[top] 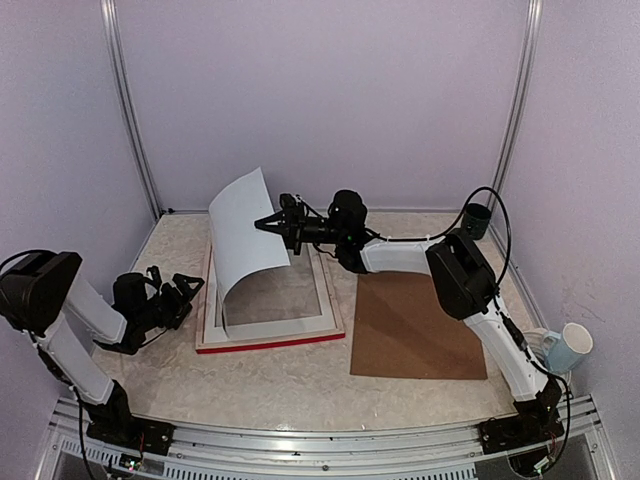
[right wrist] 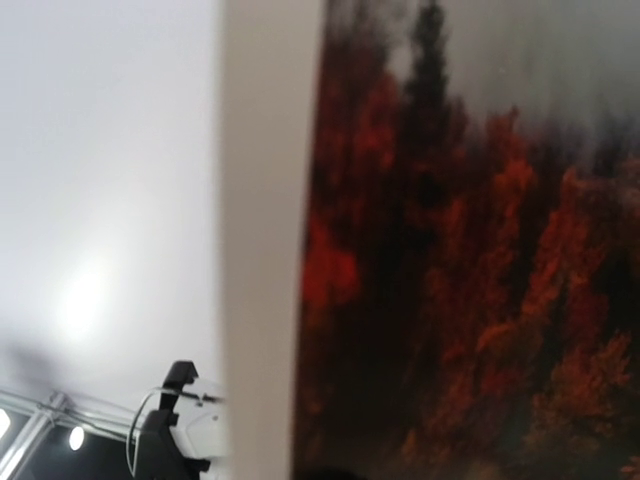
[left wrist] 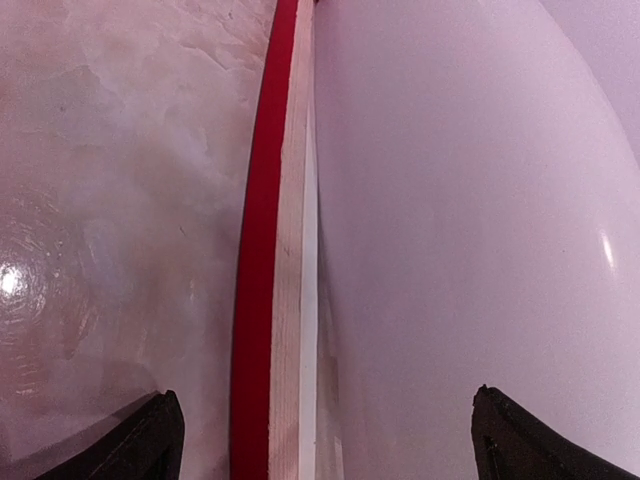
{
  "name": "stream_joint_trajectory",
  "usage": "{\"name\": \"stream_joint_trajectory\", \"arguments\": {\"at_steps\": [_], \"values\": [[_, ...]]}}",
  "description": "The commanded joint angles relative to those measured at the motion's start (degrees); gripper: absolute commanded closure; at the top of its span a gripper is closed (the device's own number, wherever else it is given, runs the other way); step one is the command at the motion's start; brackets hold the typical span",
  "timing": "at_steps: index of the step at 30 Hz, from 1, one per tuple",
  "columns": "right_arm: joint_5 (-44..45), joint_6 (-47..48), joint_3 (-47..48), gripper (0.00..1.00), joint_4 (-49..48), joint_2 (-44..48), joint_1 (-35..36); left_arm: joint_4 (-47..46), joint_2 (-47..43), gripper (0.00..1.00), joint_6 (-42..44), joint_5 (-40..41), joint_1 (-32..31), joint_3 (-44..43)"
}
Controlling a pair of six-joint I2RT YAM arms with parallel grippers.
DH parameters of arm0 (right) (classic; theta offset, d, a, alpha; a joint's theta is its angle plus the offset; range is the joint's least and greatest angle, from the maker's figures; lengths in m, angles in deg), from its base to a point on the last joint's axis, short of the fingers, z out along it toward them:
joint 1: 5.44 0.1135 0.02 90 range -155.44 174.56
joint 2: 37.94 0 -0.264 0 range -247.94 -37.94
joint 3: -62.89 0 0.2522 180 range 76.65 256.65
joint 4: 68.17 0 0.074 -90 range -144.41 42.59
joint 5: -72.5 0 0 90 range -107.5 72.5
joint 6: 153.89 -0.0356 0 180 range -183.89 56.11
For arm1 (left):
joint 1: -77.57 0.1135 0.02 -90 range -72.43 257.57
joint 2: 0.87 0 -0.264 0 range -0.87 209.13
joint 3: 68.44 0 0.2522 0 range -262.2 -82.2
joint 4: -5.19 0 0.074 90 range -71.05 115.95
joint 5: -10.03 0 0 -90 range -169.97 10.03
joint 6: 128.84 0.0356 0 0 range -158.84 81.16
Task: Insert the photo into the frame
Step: Place the photo on the mat board.
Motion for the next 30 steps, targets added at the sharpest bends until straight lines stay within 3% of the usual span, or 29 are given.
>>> {"name": "stream_joint_trajectory", "arguments": {"at_steps": [1, 21, 30], "values": [[3.4, -0.8, 0.2, 0.84, -0.3, -0.2, 0.6, 0.9, 1.2, 0.01, -0.4, -0.7, 0.5, 1.1], [10.8, -3.9, 3.0, 0.87, 0.0, 0.3, 0.7, -1.7, 2.6, 0.01, -1.5, -1.6, 0.5, 1.8], [17.1, -5.2, -4.5, 0.88, -3.6, 4.9, 1.0, -1.4, 1.9, 0.01, -1.4, -1.6, 0.5, 2.0]]}}
